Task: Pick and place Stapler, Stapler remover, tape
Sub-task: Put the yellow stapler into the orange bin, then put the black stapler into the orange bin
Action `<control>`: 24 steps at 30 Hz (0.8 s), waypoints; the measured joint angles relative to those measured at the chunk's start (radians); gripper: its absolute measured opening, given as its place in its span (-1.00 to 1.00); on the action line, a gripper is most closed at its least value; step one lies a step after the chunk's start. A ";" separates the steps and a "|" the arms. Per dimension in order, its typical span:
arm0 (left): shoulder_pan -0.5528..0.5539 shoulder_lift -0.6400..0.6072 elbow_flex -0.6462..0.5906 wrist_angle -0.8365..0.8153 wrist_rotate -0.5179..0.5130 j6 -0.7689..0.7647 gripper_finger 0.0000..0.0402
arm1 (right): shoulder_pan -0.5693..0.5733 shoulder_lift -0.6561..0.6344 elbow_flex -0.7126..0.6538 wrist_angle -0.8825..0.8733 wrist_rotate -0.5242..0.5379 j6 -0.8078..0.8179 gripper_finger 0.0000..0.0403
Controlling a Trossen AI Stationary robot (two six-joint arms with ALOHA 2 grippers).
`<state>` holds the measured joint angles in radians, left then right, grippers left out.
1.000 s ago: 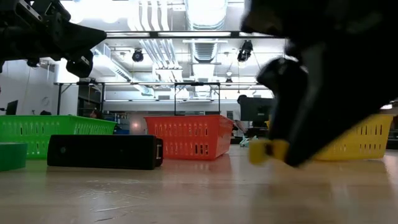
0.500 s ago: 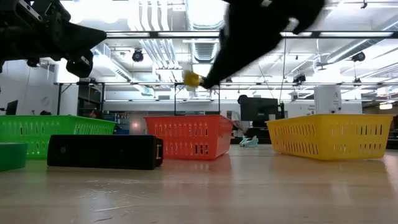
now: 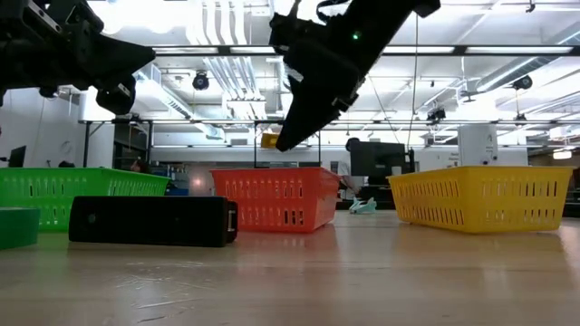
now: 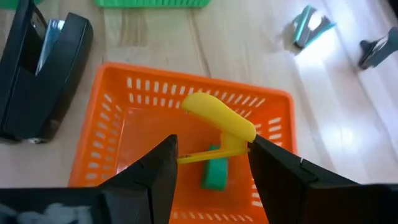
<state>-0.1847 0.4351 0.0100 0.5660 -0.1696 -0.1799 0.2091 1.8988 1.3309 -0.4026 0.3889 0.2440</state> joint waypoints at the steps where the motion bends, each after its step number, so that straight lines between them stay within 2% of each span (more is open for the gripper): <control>1: 0.000 0.000 0.000 0.000 0.000 0.000 -0.92 | -0.005 0.000 -0.005 -0.001 -0.003 0.006 -0.11; 8: 0.000 0.000 0.000 0.000 0.000 0.000 -0.92 | -0.017 0.000 -0.026 0.033 -0.007 0.030 -0.02; 16: 0.000 0.000 0.000 0.000 0.000 0.000 -0.92 | -0.016 0.000 -0.026 0.078 -0.024 0.042 0.32; 20: 0.000 0.000 0.000 0.000 0.000 0.000 -0.92 | 0.020 0.000 -0.026 0.227 -0.106 0.005 0.46; 24: 0.000 0.000 0.000 0.000 0.000 0.000 -0.92 | 0.079 0.016 -0.007 0.361 -0.159 -0.040 0.49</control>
<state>-0.1845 0.4355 0.0098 0.5663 -0.1696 -0.1802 0.2884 1.9150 1.3241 -0.0412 0.2300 0.2044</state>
